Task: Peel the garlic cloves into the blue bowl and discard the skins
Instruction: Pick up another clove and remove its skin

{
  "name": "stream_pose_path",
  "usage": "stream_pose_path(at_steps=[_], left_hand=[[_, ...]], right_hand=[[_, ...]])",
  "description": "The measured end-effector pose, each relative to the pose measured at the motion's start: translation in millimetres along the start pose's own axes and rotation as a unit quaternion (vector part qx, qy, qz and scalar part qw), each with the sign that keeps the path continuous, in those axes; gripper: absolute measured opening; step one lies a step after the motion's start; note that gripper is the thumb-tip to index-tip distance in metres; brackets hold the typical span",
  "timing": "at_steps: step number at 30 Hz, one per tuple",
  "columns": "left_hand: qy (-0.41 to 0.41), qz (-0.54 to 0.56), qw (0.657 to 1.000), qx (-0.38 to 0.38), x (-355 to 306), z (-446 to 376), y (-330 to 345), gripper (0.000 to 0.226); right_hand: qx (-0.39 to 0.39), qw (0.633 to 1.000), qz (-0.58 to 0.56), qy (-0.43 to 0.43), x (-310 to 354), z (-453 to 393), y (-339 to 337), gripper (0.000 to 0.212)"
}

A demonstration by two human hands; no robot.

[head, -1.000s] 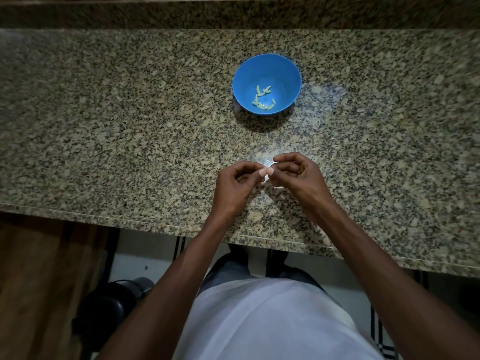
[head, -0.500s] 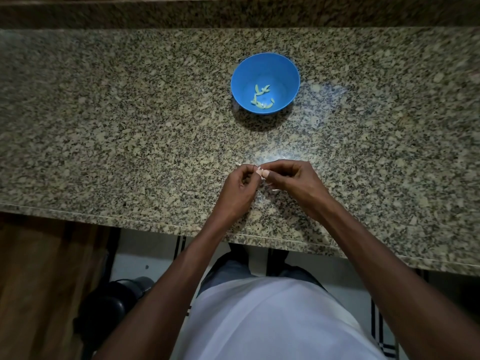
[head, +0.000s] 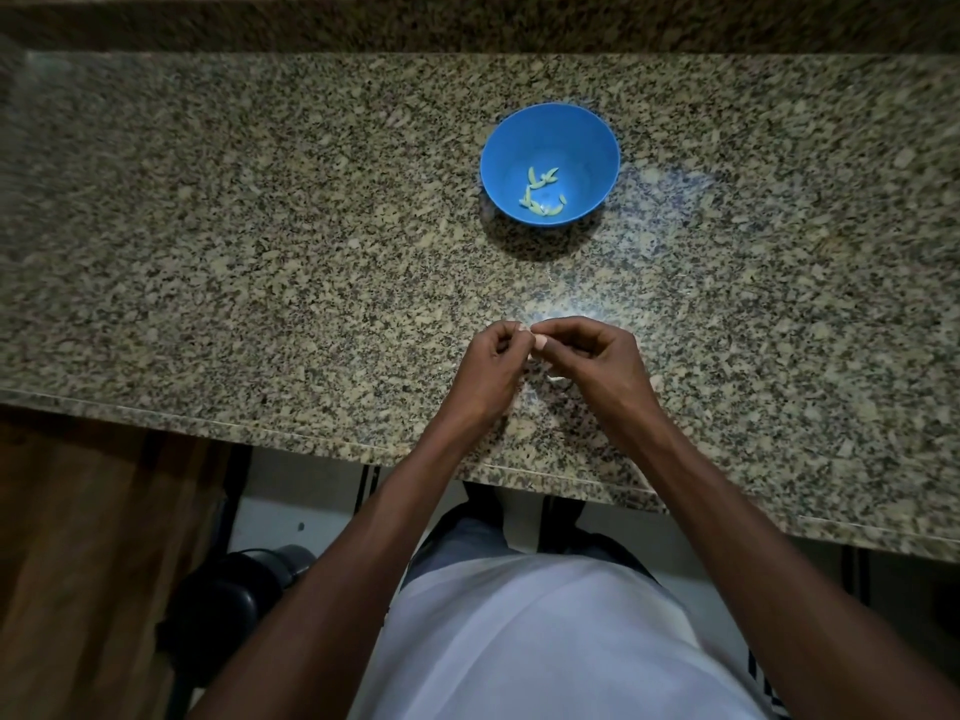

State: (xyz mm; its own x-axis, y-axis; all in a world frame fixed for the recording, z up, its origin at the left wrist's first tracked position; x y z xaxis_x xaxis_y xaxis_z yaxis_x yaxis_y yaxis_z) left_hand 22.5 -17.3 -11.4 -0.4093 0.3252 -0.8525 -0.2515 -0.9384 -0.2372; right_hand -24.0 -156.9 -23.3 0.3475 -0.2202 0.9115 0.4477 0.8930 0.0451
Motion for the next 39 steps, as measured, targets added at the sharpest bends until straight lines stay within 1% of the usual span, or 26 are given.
stream_pose_path(at_steps=[3, 5, 8, 10, 16, 20, 23, 27, 29, 31, 34, 37, 39], left_hand=[[-0.007, 0.021, 1.000, -0.019, 0.4, 0.0, -2.2, 0.021], [-0.007, 0.045, 0.998, -0.033, 2.4, -0.2, -5.2, 0.017], [0.009, 0.065, 0.996, -0.055, 3.9, -0.4, -10.9, 0.019], [0.028, 0.065, 0.996, -0.060, 2.9, -0.7, -15.3, 0.016], [0.110, 0.013, 0.993, -0.037, -2.6, -1.1, -20.9, 0.014], [0.134, -0.010, 0.989, -0.055, -1.2, -0.5, -20.7, 0.014], [0.157, -0.038, 0.985, -0.063, -1.7, 1.4, -20.7, 0.013], [0.232, -0.117, 0.964, -0.059, -2.6, 2.5, -23.3, 0.009], [0.247, -0.139, 0.957, -0.062, -2.9, 2.8, -23.5, 0.007], [0.231, -0.131, 0.962, -0.064, -1.8, 2.8, -23.2, 0.008], [0.187, -0.089, 0.976, -0.061, 1.4, 4.2, -21.1, 0.010], [0.125, -0.029, 0.990, -0.056, 6.5, 4.6, -18.4, 0.014], [0.090, -0.009, 0.995, -0.052, 8.7, 4.3, -15.4, 0.016]], right_hand=[[-0.003, 0.998, -0.041, 0.040, -0.8, -1.4, -1.7, 0.020], [0.000, 0.996, -0.060, 0.059, 0.0, -1.9, -2.8, 0.021], [0.004, 0.996, -0.065, 0.067, 0.2, -3.1, -3.4, 0.016], [0.007, 0.996, -0.061, 0.069, -0.2, -3.3, -3.2, 0.013], [0.004, 0.996, -0.057, 0.072, -2.6, -5.0, -5.7, 0.020], [0.002, 0.995, -0.053, 0.082, -2.4, -4.4, -5.0, 0.024], [0.003, 0.997, -0.030, 0.071, -1.8, -3.9, -6.4, 0.024], [0.014, 0.998, 0.025, 0.049, -0.1, -5.4, -11.4, 0.023], [0.025, 0.998, 0.038, 0.038, 1.6, -5.6, -12.2, 0.022], [0.038, 0.998, 0.037, 0.036, 2.1, -4.8, -11.8, 0.021], [0.054, 0.998, 0.019, 0.040, 0.4, -4.2, -11.5, 0.021], [0.046, 0.998, 0.027, 0.028, -1.1, -3.2, -9.2, 0.020], [0.039, 0.998, 0.044, 0.012, -1.6, -4.0, -7.6, 0.018]])
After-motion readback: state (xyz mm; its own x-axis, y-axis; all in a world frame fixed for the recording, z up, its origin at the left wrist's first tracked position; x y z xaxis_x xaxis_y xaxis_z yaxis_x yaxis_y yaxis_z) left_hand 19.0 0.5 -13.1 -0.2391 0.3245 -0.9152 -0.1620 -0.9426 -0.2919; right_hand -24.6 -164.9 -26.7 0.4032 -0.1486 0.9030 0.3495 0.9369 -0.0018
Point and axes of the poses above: each hand's wrist, its own z-axis away from the middle knuckle, its own y-axis out of the palm, x = y × z, the point moved 3 cm from there along -z, towards the middle knuckle, and after that the axes turned 11 degrees about -x, right-handed, at the moved point
